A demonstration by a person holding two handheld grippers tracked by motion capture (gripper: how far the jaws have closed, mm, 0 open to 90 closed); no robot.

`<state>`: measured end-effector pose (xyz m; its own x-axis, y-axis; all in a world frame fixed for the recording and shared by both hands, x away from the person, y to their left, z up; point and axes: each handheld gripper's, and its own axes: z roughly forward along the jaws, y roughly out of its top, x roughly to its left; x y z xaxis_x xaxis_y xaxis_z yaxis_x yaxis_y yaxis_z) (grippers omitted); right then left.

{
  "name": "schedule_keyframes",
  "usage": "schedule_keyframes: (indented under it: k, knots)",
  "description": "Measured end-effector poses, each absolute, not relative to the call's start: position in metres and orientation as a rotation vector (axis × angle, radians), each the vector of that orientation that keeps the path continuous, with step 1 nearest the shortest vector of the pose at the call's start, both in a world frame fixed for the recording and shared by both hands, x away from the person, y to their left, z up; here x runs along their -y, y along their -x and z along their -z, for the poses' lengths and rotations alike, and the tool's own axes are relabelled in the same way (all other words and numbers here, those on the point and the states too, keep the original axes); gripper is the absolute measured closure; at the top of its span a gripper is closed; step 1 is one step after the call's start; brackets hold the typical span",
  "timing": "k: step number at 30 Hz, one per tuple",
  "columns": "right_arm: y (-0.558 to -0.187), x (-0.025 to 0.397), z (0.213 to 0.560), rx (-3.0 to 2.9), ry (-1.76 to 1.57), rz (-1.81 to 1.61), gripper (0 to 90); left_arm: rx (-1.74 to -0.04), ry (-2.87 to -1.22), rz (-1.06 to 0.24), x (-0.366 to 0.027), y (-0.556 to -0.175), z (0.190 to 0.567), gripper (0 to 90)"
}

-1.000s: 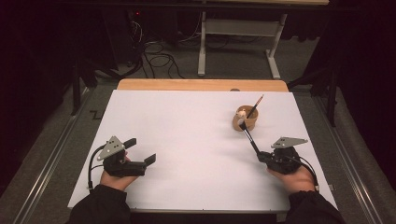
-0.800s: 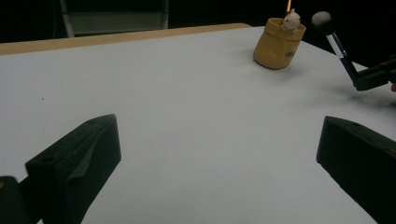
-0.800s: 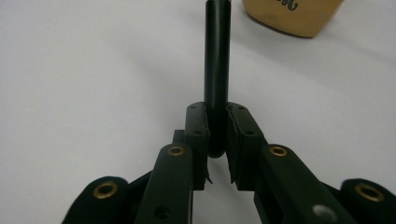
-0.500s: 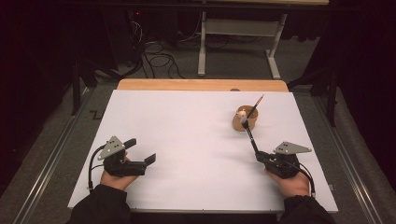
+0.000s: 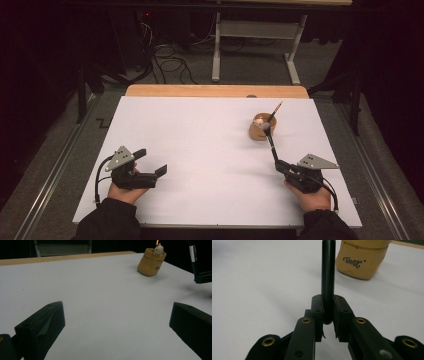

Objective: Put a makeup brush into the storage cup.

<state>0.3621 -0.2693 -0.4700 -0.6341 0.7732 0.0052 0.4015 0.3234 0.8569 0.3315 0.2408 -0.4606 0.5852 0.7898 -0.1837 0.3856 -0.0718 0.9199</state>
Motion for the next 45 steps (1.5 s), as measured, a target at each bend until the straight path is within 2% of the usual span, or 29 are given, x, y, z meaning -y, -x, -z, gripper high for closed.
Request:
schedule_keyframes:
  k: [17,27,45]
  knots:
    - [-0.359,0.272,0.468,-2.008,-1.055,-1.396,81.4,-0.975,-1.687,-0.438,-0.237,-0.333,0.464,1.5]
    - [-0.359,0.269,0.463,-1.974,-1.04,-1.426,81.4,-0.972,-1.647,-0.432,-0.238,-0.333,0.466,7.1]
    - [-0.371,0.222,0.443,-2.038,-0.882,-1.446,81.4,-0.933,-1.659,-0.439,-0.21,-0.345,0.436,2.7]
